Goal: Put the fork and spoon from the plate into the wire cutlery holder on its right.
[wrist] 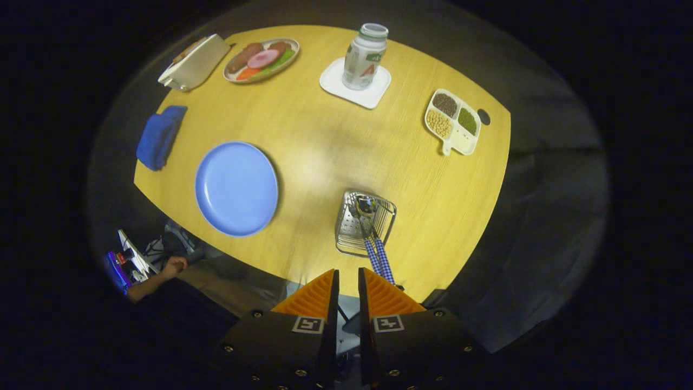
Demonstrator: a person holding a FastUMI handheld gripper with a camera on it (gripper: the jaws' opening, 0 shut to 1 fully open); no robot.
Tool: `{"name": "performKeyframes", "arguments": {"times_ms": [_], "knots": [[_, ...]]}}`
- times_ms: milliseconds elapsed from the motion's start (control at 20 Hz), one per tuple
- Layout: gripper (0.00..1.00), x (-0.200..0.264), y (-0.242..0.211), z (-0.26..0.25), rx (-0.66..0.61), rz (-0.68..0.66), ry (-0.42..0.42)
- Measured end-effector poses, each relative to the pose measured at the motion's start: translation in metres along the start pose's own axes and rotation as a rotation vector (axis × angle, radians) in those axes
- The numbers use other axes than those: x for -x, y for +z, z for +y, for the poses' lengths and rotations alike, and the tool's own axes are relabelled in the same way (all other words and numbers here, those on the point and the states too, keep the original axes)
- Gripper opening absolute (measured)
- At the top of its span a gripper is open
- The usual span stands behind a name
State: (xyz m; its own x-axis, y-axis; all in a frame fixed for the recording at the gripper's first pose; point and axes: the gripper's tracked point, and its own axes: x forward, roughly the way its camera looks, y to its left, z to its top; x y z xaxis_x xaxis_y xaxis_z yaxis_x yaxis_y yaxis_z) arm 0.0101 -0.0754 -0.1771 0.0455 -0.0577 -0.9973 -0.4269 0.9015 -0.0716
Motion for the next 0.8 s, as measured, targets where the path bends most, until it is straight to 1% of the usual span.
{"name": "performKeyframes", "arguments": {"times_ms": [100,200,250,400,600,700,800], "knots": [[0.19,0.008,0.004,0.016,-0.038,-0.155,0.009],[0.19,0.014,0.002,0.035,-0.066,-0.263,0.023],[0.19,0.019,0.001,0.042,-0.08,-0.316,0.018],[0.19,0.033,0.013,0.054,-0.135,-0.528,-0.021],[0.19,0.061,0.017,0.069,-0.184,-0.748,-0.031],[0.19,0.082,0.027,0.073,-0.235,-0.912,-0.037],[0.19,0.111,0.03,0.07,-0.247,-1.07,-0.089]]}}
